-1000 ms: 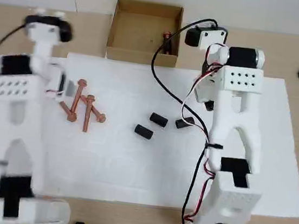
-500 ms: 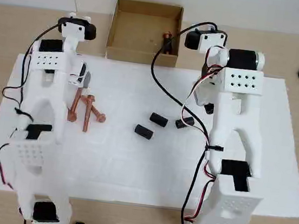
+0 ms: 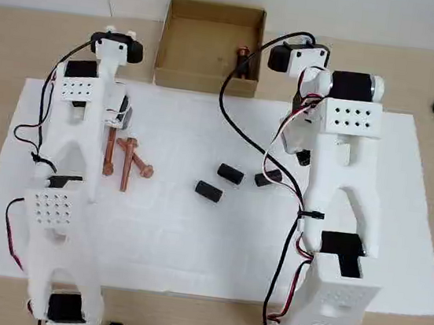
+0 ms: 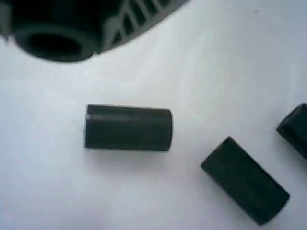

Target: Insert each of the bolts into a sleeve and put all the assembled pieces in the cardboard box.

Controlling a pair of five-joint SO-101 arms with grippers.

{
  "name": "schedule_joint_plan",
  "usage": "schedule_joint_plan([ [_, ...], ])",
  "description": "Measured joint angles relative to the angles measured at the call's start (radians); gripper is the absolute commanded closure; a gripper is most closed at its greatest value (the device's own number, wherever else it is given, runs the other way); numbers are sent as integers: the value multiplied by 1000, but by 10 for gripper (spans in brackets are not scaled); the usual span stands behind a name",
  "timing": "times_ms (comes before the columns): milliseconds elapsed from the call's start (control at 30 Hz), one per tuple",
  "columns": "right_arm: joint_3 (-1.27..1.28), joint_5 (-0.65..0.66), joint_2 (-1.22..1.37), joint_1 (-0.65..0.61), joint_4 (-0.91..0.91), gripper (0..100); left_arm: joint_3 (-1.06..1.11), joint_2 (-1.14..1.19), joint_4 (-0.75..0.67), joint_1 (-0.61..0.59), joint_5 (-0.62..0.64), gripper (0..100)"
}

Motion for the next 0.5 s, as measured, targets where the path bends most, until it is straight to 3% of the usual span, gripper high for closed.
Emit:
schedule_joint_plan([
  [500, 0, 0, 0, 0, 0, 995, -37, 3, 23, 2, 26, 945],
])
